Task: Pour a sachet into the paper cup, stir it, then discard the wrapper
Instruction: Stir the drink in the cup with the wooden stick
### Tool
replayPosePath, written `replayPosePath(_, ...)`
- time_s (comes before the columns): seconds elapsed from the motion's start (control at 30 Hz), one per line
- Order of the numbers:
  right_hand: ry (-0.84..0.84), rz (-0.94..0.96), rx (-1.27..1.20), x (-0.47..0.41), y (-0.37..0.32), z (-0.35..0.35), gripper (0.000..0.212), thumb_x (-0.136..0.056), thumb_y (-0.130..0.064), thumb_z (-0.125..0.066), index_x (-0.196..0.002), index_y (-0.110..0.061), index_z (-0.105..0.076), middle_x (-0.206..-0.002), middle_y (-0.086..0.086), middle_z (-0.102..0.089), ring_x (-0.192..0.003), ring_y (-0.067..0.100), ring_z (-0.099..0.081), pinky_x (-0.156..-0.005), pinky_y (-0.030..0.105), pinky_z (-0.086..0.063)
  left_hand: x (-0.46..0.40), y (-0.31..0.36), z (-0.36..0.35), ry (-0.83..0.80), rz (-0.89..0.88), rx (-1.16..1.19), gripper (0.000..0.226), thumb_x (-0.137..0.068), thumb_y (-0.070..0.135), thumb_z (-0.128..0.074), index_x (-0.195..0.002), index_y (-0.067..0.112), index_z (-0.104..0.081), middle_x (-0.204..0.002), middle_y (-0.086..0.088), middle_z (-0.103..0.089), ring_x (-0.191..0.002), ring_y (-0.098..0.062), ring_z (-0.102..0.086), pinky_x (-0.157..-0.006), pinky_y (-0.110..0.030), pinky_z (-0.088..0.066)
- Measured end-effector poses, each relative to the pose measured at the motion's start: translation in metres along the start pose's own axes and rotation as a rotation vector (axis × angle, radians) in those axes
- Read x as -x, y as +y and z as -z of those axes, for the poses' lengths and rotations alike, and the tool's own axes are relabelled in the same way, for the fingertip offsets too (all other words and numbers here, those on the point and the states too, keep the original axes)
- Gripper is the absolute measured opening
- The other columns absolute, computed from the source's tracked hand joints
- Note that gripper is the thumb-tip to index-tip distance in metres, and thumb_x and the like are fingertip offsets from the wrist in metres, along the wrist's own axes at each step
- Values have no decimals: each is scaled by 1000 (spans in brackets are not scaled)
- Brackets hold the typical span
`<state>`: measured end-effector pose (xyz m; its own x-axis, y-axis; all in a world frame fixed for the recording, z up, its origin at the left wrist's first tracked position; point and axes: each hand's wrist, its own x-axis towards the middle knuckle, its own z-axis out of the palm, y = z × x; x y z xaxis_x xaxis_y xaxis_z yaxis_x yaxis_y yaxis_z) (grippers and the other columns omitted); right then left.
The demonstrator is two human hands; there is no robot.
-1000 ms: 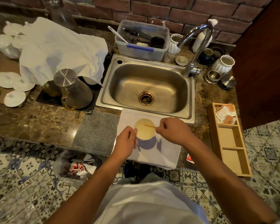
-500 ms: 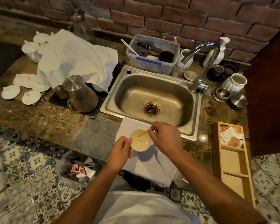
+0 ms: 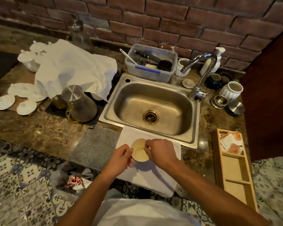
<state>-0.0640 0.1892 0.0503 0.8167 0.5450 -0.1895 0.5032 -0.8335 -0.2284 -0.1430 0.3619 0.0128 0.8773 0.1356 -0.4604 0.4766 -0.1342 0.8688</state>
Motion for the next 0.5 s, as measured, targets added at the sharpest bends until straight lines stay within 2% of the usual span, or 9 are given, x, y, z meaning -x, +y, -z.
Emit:
replayPosePath(0.1, -3, -30, -3, 1, -2, 0, 29, -100, -43, -48, -111, -25, -69, -99, 4, -74, -88, 30, -68, -64, 31, -41, -3, 2, 6, -61, 12, 8, 31, -106, 23, -49, -80, 6, -53, -61, -4, -66, -57, -24, -58, -50, -33, -42)
replayPosePath(0.23, -17, -69, -12, 3, -5, 1, 27, -100, -40, -49, -111, -22, -66, -100, 5, -74, -87, 30, -67, -65, 31, -41, -6, 1, 12, -134, 53, 44, 29, -105, 20, -50, -80, 6, -54, -61, -4, -67, -53, -19, -59, -52, -33, -41)
replayPosePath(0.37, -41, -62, 8, 3, -8, 6, 23, -99, -35, -53, -112, -20, -65, -98, 7, -73, -84, 30, -67, -64, 29, -34, -8, 7, 13, -133, 50, 48, 31, -105, 21, -50, -79, 6, -54, -61, -4, -67, -53, -18, -59, -53, -34, -42)
replayPosePath(0.43, -90, -39, 32, 4, -7, 10, 20, -96, -31, -55, -108, -18, -65, -97, 10, -72, -82, 33, -66, -59, 29, -32, -8, 8, 9, -119, 54, 55, 32, -106, 20, -49, -77, 6, -53, -58, -2, -66, -51, -17, -58, -52, -33, -42)
replayPosePath(0.5, -139, -31, 41, 8, -10, 15, 17, -94, -27, -56, -104, -16, -64, -95, 11, -71, -75, 34, -59, -50, 28, -24, -7, 8, 8, -113, 54, 50, 32, -106, 20, -49, -78, 5, -53, -58, -2, -65, -51, -17, -57, -52, -34, -42)
